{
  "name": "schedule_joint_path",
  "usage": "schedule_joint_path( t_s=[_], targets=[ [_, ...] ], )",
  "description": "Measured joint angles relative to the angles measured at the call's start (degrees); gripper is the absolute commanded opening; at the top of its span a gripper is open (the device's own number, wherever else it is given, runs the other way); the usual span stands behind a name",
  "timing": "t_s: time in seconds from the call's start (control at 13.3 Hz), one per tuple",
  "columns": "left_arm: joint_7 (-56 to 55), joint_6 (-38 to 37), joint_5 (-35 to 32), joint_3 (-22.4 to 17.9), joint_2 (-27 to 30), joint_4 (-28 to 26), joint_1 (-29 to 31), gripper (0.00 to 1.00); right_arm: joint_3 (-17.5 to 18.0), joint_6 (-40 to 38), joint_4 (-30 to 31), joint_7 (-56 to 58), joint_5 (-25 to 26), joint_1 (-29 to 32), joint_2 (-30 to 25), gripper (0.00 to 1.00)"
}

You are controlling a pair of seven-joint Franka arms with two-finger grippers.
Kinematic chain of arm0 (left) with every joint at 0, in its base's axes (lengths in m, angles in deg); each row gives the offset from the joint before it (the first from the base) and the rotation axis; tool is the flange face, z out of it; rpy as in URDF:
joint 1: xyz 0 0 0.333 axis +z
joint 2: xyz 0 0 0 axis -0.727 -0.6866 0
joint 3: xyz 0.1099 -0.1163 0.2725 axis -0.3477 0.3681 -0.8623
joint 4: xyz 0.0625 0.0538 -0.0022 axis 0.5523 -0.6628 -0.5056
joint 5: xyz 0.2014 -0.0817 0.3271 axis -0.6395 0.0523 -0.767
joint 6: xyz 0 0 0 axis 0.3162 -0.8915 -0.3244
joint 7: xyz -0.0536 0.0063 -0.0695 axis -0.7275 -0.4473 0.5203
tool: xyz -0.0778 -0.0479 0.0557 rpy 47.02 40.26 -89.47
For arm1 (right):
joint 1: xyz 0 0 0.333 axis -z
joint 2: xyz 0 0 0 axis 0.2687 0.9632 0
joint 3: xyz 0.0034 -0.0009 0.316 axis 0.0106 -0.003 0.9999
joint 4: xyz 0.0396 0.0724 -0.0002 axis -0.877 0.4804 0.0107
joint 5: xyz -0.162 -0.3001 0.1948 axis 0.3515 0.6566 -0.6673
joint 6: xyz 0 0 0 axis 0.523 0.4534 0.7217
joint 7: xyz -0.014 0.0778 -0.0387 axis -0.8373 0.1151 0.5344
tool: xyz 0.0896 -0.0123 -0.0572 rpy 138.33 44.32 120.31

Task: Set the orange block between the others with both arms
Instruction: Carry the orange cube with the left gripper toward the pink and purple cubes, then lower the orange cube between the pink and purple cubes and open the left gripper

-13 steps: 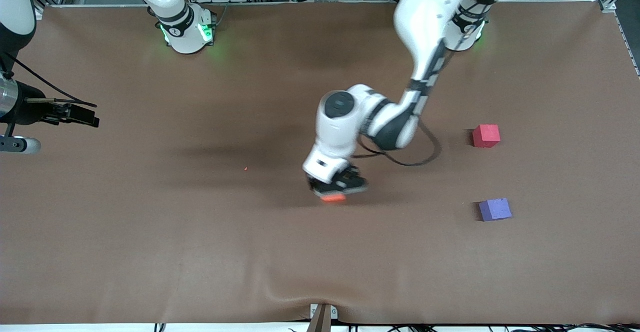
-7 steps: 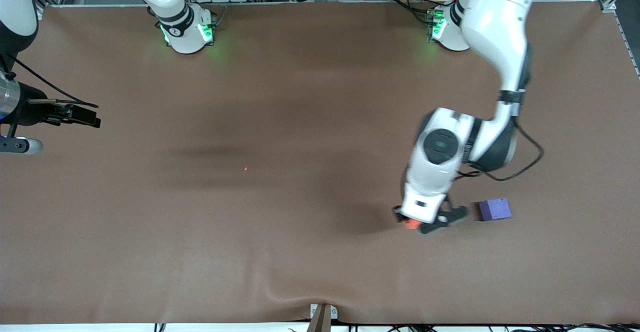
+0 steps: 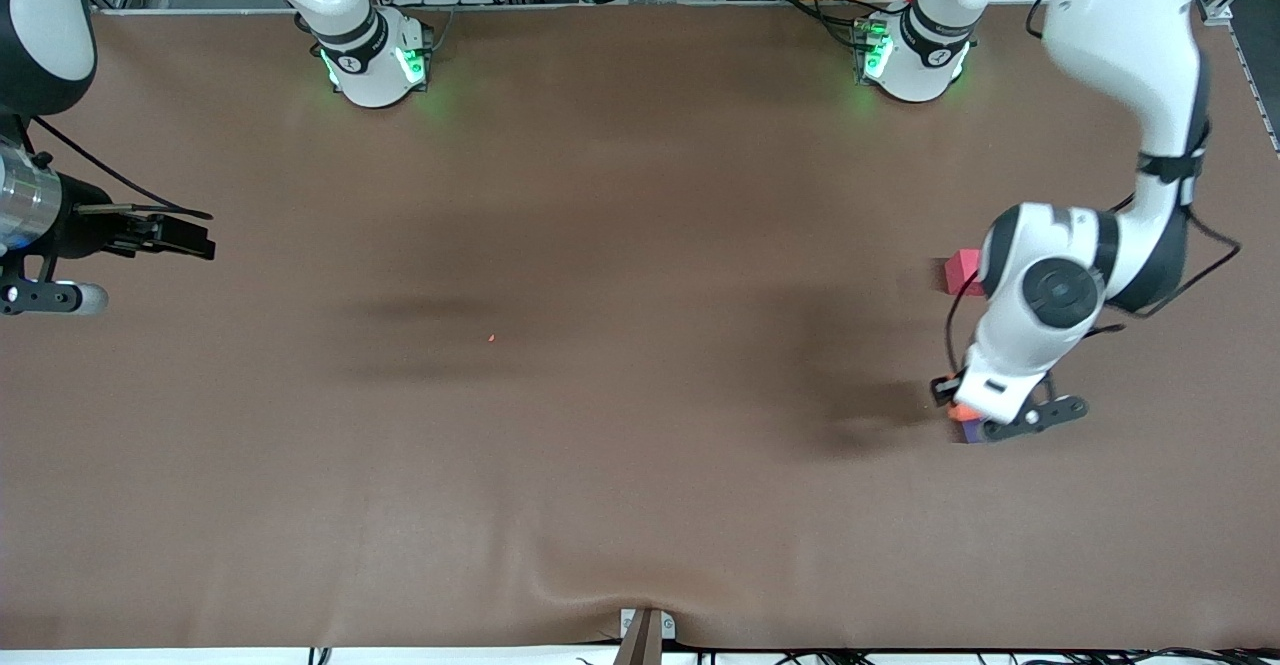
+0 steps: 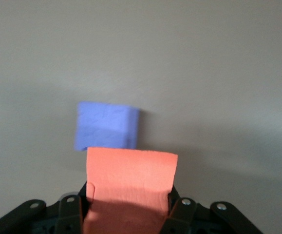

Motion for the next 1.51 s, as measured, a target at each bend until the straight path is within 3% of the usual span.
schedule_joint_path(
  t_s=[0.23, 0.38, 0.83, 1.05, 1.51],
  targets=[
    [5.64, 5.94, -0.01, 0.32, 5.54, -12.28, 3.25, 0.0, 0.08, 0.03, 0.0, 0.0, 0.0, -0.71, 0.43, 1.0],
    [6.95, 6.29, -0.02, 0.54, 7.28, -15.41, 3.54, 0.0, 0.12, 0.04, 0.0, 0.01, 0.0, -1.23, 0.5, 1.0],
    [13.14, 10.46, 2.44, 1.1, 5.23, -16.3, 9.43, 0.0, 0.12, 0.04, 0.0, 0.06, 0.0, -1.31, 0.79, 1.0],
    [13.46, 11.58, 7.5, 3.91, 3.85, -16.28, 9.59, 0.0, -0.01, 0.02, 0.0, 0.06, 0.0, -1.24, 0.8, 1.0],
    [17.05, 18.02, 7.82, 4.51, 1.23, -16.15, 9.83, 0.0, -2.21, -0.86, -0.29, 0.27, 0.08, -0.93, 0.49, 1.0]
  ],
)
